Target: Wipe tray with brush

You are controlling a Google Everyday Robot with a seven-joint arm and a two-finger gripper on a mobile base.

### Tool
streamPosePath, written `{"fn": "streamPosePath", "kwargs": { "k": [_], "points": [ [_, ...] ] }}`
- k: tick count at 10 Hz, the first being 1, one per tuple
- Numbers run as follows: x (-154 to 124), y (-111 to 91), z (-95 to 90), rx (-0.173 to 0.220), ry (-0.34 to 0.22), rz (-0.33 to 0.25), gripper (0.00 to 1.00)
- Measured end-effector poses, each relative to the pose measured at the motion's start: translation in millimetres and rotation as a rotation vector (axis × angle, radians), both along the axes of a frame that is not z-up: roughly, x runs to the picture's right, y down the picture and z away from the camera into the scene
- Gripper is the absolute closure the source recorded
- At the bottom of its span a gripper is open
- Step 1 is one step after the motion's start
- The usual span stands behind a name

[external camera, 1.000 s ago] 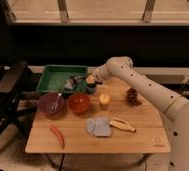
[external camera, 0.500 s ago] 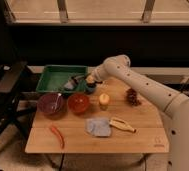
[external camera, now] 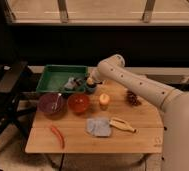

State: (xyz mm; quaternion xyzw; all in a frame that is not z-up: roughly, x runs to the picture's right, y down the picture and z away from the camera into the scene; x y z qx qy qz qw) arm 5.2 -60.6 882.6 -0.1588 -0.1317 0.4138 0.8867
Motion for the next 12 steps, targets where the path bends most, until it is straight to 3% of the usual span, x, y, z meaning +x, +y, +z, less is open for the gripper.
{"fn": "streamPosePath", "kwargs": {
  "k": [6,12],
  "points": [
    [-6.6,0.3,13.9,-0.002,0.035,-0.037,1.00],
    [-28.2,-6.6,28.9,0.013,0.015,-0.064,1.00]
  ]
}}
